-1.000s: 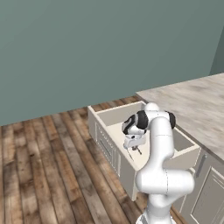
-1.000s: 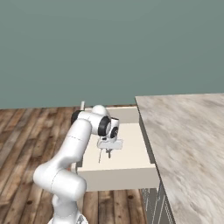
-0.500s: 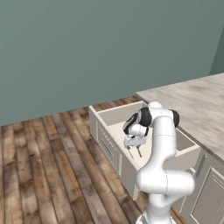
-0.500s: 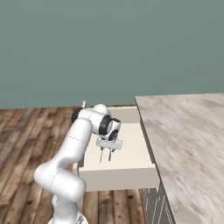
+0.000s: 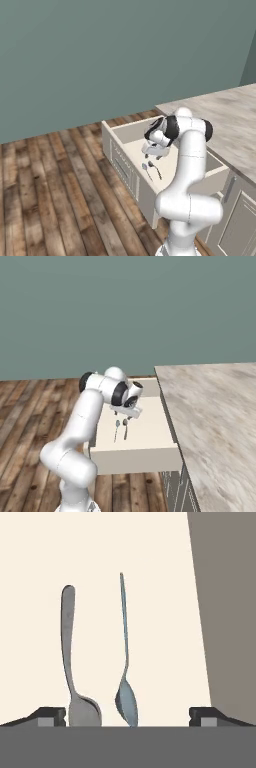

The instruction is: Organize the utensils by type. Pick up the wooden spoons from the counter and place them in the open cabinet. Then pick up the metallic utensils from the counter and place them in the open drawer.

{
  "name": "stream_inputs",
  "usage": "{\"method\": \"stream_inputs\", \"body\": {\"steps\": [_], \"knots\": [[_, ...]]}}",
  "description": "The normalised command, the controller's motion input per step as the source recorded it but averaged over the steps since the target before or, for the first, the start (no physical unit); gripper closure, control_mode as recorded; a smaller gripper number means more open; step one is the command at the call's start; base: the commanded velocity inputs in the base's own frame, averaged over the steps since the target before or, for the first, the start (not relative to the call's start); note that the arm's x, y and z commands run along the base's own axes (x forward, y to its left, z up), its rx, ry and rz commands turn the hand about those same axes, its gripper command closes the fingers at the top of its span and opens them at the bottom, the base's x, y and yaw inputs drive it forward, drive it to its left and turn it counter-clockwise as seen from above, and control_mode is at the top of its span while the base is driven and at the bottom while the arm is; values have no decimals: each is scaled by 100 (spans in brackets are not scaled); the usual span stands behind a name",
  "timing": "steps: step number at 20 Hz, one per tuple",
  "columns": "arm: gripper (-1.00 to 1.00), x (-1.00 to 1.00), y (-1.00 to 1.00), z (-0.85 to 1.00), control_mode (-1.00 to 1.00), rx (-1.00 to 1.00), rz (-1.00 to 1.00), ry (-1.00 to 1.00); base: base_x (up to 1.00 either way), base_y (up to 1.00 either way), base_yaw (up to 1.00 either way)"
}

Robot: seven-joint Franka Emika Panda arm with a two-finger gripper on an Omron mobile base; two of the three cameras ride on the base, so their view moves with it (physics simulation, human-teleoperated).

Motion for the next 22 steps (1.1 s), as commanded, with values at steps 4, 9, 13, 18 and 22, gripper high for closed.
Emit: {"method": "stream_inputs", "body": {"steps": [4, 9, 13, 18, 22], "knots": [[-100, -30, -39, 76, -100, 3, 5, -12, 0, 0, 0], [-100, -83, -59, 54, -100, 1, 4, -16, 0, 0, 0], [-100, -100, -70, 29, -100, 0, 1, -31, 0, 0, 0], [-100, -100, -49, 40, -100, 1, 5, -35, 0, 0, 0], [-100, -100, -25, 34, -100, 0, 6, -37, 0, 0, 0]]}}
